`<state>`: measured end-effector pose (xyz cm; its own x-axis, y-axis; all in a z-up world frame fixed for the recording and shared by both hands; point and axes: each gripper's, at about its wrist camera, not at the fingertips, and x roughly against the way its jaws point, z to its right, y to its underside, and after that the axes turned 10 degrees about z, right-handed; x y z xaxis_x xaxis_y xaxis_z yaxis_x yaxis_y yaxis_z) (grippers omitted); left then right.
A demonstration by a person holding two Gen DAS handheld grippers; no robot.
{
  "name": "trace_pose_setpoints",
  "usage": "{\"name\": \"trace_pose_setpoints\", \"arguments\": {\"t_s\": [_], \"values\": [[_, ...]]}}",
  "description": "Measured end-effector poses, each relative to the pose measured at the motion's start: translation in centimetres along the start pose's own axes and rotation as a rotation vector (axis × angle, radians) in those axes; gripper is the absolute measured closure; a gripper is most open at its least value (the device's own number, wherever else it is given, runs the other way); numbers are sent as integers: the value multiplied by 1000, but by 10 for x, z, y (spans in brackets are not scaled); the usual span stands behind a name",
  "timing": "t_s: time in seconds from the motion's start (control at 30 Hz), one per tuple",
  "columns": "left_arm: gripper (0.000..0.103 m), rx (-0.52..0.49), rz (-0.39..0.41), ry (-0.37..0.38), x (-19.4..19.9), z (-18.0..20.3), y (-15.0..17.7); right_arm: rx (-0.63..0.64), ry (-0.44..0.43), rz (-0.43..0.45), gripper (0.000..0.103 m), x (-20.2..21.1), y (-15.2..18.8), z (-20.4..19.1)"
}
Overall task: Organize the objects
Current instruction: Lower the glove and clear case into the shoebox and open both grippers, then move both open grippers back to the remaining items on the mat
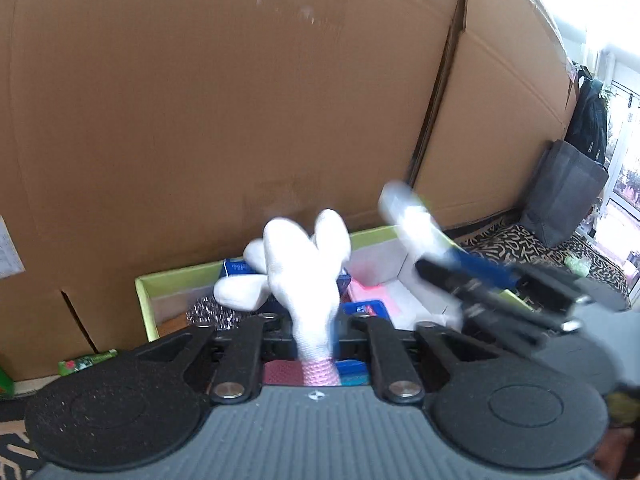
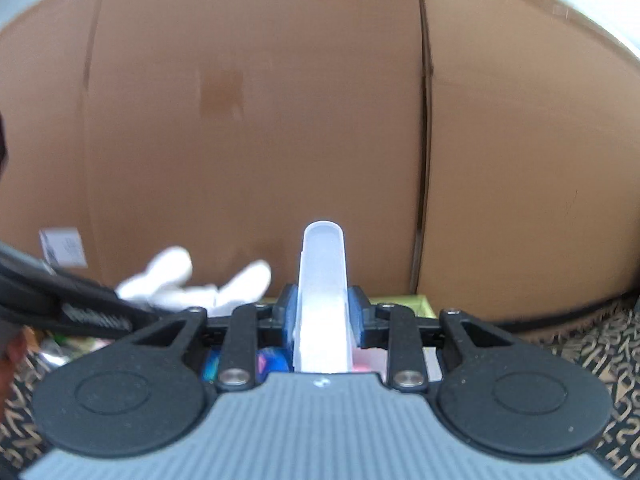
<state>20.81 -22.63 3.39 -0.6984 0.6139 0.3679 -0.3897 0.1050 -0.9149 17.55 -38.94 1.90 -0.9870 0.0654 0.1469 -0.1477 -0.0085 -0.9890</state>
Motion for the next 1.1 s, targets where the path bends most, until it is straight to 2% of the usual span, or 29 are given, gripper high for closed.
{"name": "trace_pose_setpoints", "arguments": {"t_s": [0.03, 0.07, 0.1, 0.17, 0.23, 0.4, 0.57, 0.77, 0.9, 1.1], "values": [[40, 1, -14, 0, 1, -2, 4, 15, 2, -40, 65, -6, 8, 1], [21, 3, -15, -7, 4, -3, 8, 24, 10, -66, 52, -7, 16, 1], [19, 5, 9, -16, 11, -4, 12, 27, 15, -63, 47, -5, 22, 2], [17, -4, 64, -29, 27, -5, 18, 10, 30, -25, 20, 8, 28, 6], [16, -21, 75, -37, 38, -4, 22, -10, 37, 13, 3, 21, 30, 8], [16, -19, 84, -60, 57, -4, 18, -28, 13, 52, 0, 40, 18, 7], [15, 50, 131, -86, 91, -6, 16, -24, -37, 66, 0, 75, 0, -18], [10, 96, 147, -162, 149, -15, 41, -69, -144, 58, 0, 113, -4, -43], [10, 132, 126, -224, 175, -28, 67, -88, -204, 25, 0, 127, 5, -65], [10, 203, 77, -337, 201, -55, 106, -125, -286, -87, 0, 131, 29, -100]]}}
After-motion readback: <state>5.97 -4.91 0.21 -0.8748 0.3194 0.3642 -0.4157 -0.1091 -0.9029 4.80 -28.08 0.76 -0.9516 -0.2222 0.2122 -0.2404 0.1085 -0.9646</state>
